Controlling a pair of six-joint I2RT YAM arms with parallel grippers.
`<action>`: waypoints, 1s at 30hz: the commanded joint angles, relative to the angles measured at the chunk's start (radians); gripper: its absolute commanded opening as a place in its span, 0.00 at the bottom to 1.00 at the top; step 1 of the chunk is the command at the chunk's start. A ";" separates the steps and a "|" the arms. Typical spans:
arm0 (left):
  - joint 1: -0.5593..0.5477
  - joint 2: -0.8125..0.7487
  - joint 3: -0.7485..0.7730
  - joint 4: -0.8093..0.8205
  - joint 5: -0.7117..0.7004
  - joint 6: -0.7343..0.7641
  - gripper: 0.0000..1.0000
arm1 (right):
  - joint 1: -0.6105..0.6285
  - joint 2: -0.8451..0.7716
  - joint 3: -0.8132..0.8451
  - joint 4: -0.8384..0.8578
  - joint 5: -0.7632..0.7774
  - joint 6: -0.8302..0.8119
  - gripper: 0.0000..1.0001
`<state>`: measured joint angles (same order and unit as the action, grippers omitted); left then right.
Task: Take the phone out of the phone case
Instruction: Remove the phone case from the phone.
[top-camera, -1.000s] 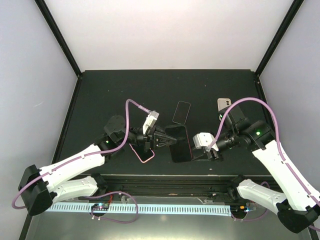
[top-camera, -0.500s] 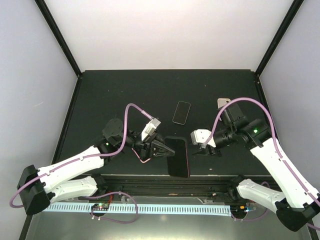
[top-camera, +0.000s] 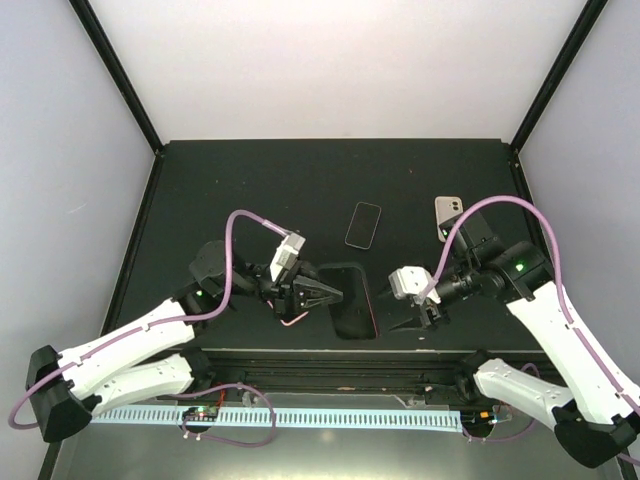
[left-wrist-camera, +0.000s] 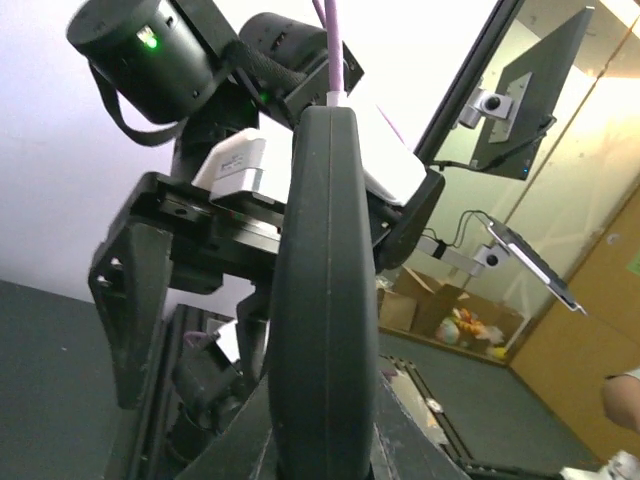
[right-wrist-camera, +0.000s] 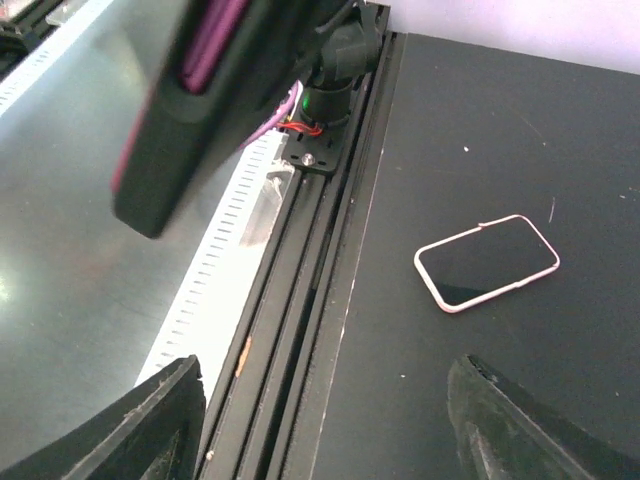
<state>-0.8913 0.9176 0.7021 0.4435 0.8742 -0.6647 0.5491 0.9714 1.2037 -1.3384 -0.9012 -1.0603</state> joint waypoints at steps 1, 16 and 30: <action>0.006 -0.014 0.022 0.050 -0.078 0.033 0.02 | 0.000 -0.017 -0.019 0.059 -0.088 0.139 0.66; 0.011 -0.001 0.025 0.058 -0.081 0.031 0.02 | 0.002 0.003 -0.019 -0.019 -0.200 0.049 0.64; 0.012 0.026 0.029 0.073 -0.073 0.018 0.02 | 0.002 -0.013 -0.020 0.141 -0.126 0.242 0.59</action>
<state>-0.8841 0.9409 0.7021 0.4496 0.7933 -0.6464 0.5491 0.9730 1.1805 -1.2861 -1.0504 -0.8997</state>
